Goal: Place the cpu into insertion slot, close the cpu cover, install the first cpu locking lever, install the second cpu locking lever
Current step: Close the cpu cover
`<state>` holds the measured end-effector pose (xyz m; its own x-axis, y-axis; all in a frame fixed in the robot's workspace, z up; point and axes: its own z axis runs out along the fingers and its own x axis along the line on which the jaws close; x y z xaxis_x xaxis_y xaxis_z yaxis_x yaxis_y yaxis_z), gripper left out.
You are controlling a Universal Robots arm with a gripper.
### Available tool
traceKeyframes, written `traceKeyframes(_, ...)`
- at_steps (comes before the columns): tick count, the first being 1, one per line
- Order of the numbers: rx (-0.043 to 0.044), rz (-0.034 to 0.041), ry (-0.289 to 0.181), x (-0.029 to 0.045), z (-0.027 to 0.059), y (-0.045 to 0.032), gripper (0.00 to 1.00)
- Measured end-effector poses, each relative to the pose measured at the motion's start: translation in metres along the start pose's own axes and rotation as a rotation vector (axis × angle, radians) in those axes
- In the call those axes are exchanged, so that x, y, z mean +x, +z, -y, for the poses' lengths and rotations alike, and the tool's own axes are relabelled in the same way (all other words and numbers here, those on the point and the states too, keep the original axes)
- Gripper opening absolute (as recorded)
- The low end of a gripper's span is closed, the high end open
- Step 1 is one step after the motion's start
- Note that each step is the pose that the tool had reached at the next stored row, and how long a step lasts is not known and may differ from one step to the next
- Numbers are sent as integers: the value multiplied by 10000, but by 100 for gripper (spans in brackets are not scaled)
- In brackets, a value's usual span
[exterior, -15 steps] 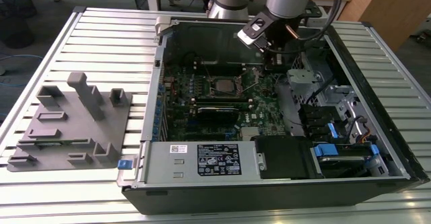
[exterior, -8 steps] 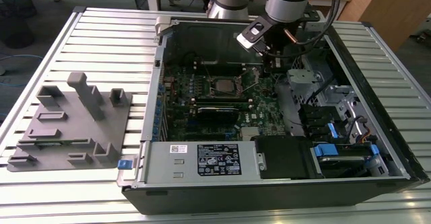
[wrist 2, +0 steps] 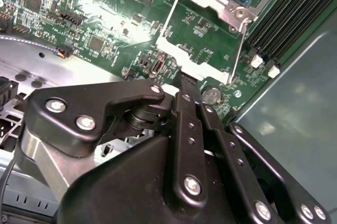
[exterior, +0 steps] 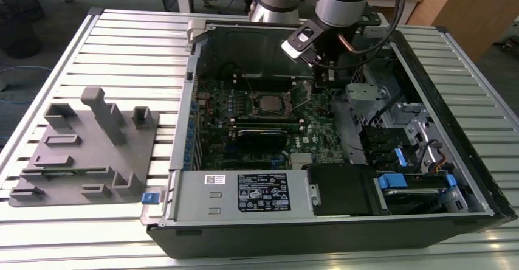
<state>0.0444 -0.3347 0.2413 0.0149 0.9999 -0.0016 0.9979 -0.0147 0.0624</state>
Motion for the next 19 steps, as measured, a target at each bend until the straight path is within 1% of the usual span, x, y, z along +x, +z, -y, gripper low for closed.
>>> traceKeyframes(8,-47,0,2,47,140,-2,11)
traceKeyframes(14,-49,2,0,50,145,-1,11)
traceKeyframes(15,-31,1,0,50,145,-1,11)
traceKeyframes(16,28,-3,1,50,146,1,11)
traceKeyframes(17,106,-6,1,50,145,3,11)
traceKeyframes(18,204,-10,1,50,145,5,11)
traceKeyframes(19,245,-11,2,50,146,5,11)
